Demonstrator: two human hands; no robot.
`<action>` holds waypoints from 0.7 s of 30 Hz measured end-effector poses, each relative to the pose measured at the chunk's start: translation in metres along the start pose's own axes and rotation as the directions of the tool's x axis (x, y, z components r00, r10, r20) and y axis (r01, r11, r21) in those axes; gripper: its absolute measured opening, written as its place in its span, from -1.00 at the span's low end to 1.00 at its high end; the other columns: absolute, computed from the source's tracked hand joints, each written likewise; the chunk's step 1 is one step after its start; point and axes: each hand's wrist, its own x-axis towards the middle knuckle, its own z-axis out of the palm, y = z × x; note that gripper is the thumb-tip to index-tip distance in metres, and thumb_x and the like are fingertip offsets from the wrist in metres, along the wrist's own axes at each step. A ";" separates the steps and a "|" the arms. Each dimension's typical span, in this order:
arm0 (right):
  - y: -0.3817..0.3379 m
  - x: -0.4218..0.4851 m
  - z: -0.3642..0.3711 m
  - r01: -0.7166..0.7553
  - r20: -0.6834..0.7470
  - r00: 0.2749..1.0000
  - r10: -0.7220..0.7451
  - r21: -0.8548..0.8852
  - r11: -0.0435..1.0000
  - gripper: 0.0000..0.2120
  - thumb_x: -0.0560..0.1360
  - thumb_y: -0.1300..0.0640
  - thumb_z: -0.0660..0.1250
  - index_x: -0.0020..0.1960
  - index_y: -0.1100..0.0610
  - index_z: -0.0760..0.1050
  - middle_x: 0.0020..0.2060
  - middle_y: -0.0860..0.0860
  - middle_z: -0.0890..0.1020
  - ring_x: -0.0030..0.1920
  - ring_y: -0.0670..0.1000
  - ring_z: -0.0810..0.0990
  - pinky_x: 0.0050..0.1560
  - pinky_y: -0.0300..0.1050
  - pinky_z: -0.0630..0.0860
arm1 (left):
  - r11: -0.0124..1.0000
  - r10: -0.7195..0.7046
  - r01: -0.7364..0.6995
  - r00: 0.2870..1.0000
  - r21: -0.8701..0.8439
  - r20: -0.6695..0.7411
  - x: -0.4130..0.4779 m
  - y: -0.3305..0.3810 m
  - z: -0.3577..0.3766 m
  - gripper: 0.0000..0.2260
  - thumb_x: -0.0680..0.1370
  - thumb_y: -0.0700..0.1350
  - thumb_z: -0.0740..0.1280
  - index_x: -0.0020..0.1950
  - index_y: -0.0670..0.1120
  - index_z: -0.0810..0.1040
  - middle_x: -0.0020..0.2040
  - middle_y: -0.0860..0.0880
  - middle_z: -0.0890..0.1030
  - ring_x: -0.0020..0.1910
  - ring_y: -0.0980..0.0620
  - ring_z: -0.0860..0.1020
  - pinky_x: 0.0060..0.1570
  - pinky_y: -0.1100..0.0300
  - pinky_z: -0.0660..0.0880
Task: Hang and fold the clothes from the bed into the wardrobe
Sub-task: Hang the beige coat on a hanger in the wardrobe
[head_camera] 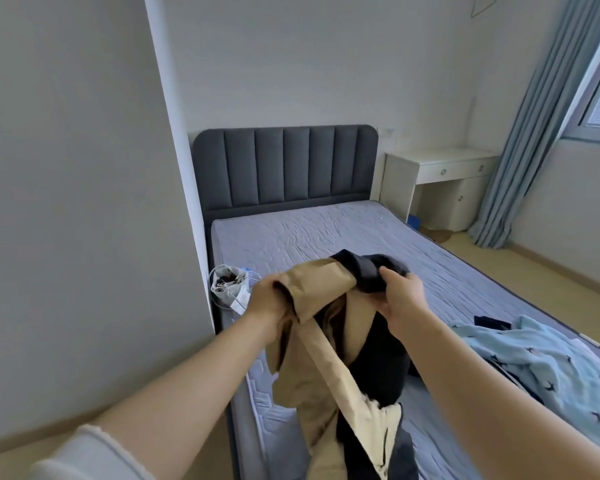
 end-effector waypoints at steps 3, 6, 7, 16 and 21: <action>0.009 -0.004 -0.001 0.254 0.033 0.959 -0.282 -0.545 0.799 -0.46 0.40 0.22 0.37 0.33 0.15 0.28 0.30 0.15 0.38 0.20 0.14 0.43 0.17 0.05 0.42 | 0.996 0.077 -0.079 0.996 0.042 0.041 0.000 0.027 0.005 -0.69 0.57 -0.30 0.11 -0.26 -0.05 0.53 -0.33 -0.04 0.55 -0.36 0.03 0.48 -0.45 0.31 0.42; 0.010 -0.021 0.013 0.607 0.427 0.793 -0.434 -0.606 0.513 -0.13 0.30 0.18 0.44 0.47 -0.09 0.08 0.45 -0.04 0.17 0.44 0.06 0.14 0.38 0.04 0.18 | 0.957 0.115 -0.158 0.977 0.243 0.182 -0.006 0.047 0.009 -0.74 0.52 -0.31 0.26 -0.34 -0.09 0.52 -0.51 -0.02 0.51 -0.50 0.05 0.45 -0.51 0.32 0.41; 0.012 -0.025 0.019 0.624 0.509 0.782 -0.361 -0.639 0.451 -0.12 0.29 0.14 0.44 0.47 -0.12 0.05 0.46 -0.07 0.17 0.45 0.05 0.12 0.40 0.09 0.15 | 0.958 0.081 -0.135 0.973 0.252 0.216 -0.007 0.052 0.008 -0.75 0.52 -0.31 0.27 -0.36 -0.11 0.51 -0.53 -0.03 0.50 -0.53 0.04 0.44 -0.52 0.32 0.41; 0.026 -0.036 0.054 0.417 0.396 0.885 -0.247 -0.435 0.798 -0.66 0.56 0.22 0.15 -0.40 0.10 0.28 -0.47 -0.02 0.36 -0.40 -0.03 0.30 -0.35 -0.17 0.24 | 0.896 0.180 -0.207 0.978 0.393 0.104 -0.017 0.060 -0.024 -0.87 0.47 -0.15 0.39 -0.29 -0.09 0.55 -0.31 -0.07 0.54 -0.31 0.03 0.47 -0.28 0.22 0.44; 0.026 -0.039 0.092 0.228 0.312 0.942 -0.121 -0.334 0.915 -0.77 0.55 0.22 0.18 -0.28 0.15 0.45 -0.35 0.07 0.52 -0.29 0.06 0.47 -0.18 -0.03 0.45 | 0.850 0.278 -0.213 0.958 0.481 -0.066 -0.013 0.044 -0.041 -0.87 0.47 -0.05 0.36 -0.19 -0.06 0.45 -0.26 0.00 0.52 -0.27 0.08 0.45 -0.26 0.19 0.42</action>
